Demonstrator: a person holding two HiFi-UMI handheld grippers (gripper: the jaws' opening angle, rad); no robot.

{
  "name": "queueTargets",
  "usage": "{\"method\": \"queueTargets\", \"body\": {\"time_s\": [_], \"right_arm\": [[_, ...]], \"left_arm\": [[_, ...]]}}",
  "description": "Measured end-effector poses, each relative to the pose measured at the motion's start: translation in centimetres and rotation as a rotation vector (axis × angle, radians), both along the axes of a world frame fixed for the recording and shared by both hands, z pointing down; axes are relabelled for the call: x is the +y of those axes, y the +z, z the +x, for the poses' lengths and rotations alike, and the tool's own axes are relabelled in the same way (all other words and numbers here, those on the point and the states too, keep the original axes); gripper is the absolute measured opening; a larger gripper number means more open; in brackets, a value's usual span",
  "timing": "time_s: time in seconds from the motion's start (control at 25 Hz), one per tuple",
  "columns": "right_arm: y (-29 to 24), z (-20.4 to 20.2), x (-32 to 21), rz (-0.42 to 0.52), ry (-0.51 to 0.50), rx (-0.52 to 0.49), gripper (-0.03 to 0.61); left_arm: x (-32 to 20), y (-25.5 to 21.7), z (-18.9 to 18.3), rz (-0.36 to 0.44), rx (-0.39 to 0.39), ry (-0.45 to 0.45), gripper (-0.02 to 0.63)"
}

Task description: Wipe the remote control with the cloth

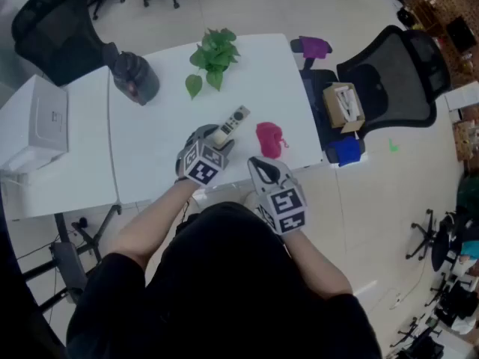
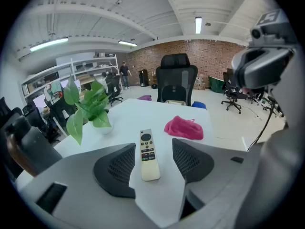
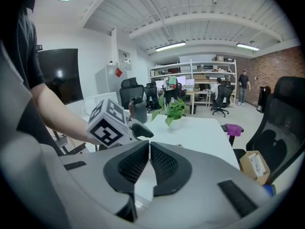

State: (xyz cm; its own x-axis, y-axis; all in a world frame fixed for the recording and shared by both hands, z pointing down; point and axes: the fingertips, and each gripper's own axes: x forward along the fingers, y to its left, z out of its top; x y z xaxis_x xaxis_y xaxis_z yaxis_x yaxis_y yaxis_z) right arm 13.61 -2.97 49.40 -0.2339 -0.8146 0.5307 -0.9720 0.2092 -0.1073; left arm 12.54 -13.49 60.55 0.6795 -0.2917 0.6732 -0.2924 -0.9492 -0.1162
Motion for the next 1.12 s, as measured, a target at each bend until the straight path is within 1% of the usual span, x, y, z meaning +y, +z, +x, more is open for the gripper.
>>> {"method": "queueTargets", "body": {"time_s": [0.2, 0.4, 0.6, 0.8, 1.0, 1.12], "right_arm": [[1.3, 0.0, -0.1, -0.036, -0.007, 0.002, 0.017], [2.2, 0.6, 0.1, -0.067, 0.006, -0.006, 0.017], [2.6, 1.1, -0.1, -0.080, 0.012, -0.013, 0.017], [2.8, 1.1, -0.1, -0.088, 0.009, -0.019, 0.017], [2.8, 1.1, 0.0, -0.087, 0.005, -0.020, 0.017], [2.7, 1.3, 0.1, -0.082, 0.007, -0.018, 0.017]], "left_arm": [[-2.2, 4.8, 0.7, -0.026, -0.105, -0.044, 0.259], [-3.3, 8.1, 0.9, -0.070, -0.155, -0.091, 0.259], [-3.6, 9.8, 1.1, -0.110, -0.178, -0.103, 0.259], [-3.5, 9.9, 1.2, -0.121, -0.166, -0.099, 0.256], [-3.1, 9.9, 1.3, -0.124, -0.165, -0.090, 0.218], [-3.0, 9.9, 1.4, -0.126, -0.166, -0.091, 0.216]]}}
